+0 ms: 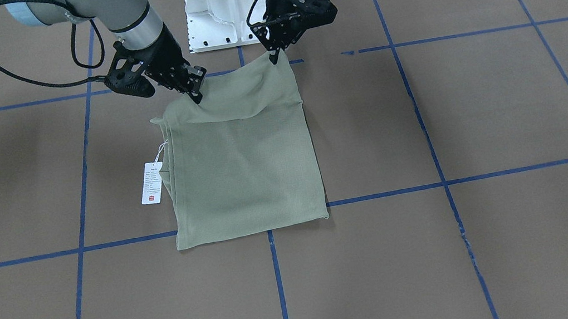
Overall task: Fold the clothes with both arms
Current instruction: 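Lift the near edge with both grippers and fold it away from the robot, then release the folded edge and raise both grippers away from the shirt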
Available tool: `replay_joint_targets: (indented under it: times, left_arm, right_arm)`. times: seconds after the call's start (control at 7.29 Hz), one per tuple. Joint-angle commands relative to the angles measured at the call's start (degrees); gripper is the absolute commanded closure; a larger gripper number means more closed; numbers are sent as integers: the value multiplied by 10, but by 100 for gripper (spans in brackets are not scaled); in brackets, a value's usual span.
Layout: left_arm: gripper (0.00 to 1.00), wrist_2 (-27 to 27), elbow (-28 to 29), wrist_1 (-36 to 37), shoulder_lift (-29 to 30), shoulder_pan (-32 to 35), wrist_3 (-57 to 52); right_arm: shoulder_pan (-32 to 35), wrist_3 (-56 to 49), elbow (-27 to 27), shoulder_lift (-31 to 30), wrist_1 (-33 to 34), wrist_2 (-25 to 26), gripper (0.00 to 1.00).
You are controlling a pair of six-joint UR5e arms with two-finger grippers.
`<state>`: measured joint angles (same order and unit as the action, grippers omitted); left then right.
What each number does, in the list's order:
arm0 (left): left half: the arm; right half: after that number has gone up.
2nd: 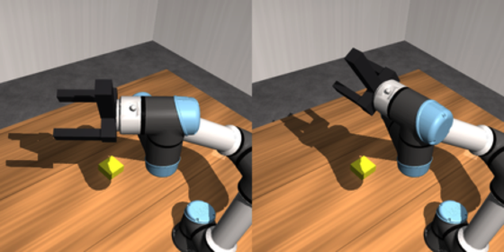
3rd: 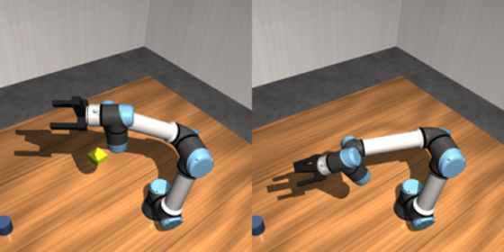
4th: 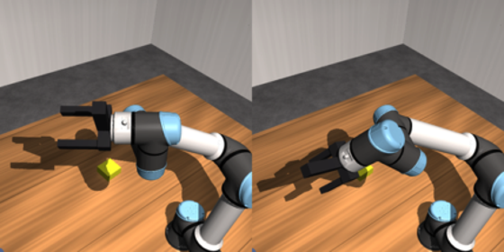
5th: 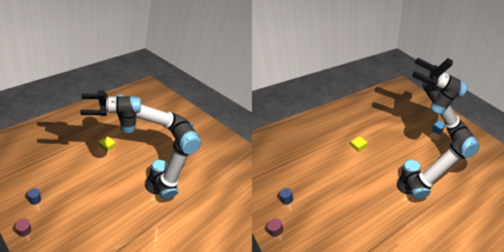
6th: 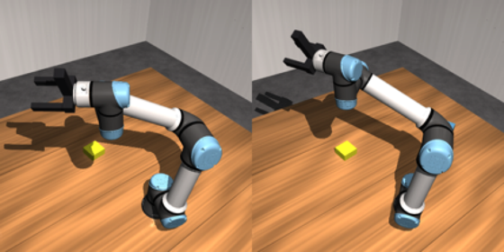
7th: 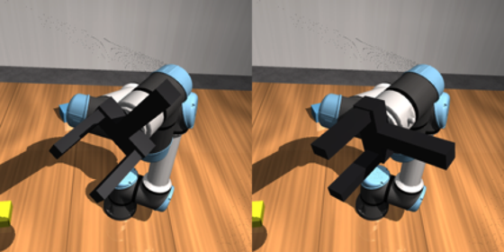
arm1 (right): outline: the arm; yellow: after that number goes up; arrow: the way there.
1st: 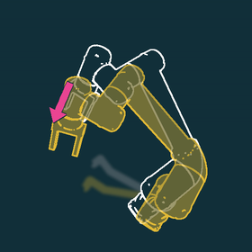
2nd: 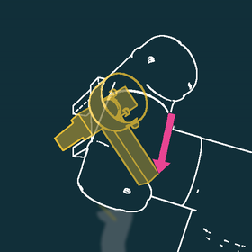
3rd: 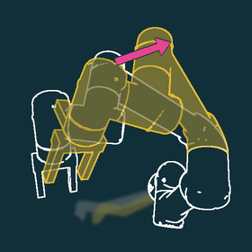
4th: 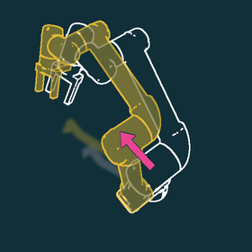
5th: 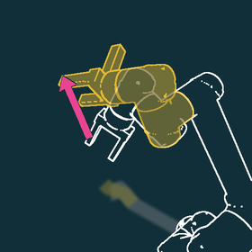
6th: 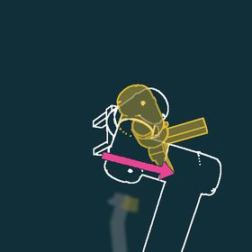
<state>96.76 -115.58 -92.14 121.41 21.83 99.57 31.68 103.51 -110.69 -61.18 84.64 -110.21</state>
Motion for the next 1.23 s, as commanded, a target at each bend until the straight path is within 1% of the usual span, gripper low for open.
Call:
replay_joint_targets:
  times: [0.0, 0.14, 0.27, 0.41, 0.55, 0.69, 0.82, 0.96, 1.1]
  left_arm:
    - [100, 0, 115, -92, 28, 41, -3]
    - [100, 0, 140, -103, 34, 59, -3]
    - [100, 0, 156, -103, 45, 79, -3]
    - [74, 0, 198, -109, 74, 96, -3]
    - [1, -2, 245, -135, 98, 111, -28]
    - [0, 0, 282, -139, 110, 156, -47]
    - [0, 1, 307, -138, 112, 198, -103]
    - [0, 7, 324, -138, 112, 227, -112]
    - [0, 51, 326, -135, 112, 253, -149]
  right_arm:
    - [53, 4, 113, 47, -45, -7, 100]
    - [64, 5, 174, 72, -76, -7, 100]
    - [75, 5, 219, 102, -79, -18, 100]
    - [84, 5, 253, 119, -80, -29, 100]
    - [103, -3, 283, 122, -89, -32, 1]
    - [110, -22, 320, 140, -97, -31, 0]
    - [119, -31, 360, 162, -98, -30, 0]
    - [125, -35, 380, 171, -98, -31, 0]
    - [134, -43, 381, 171, -98, -35, 0]
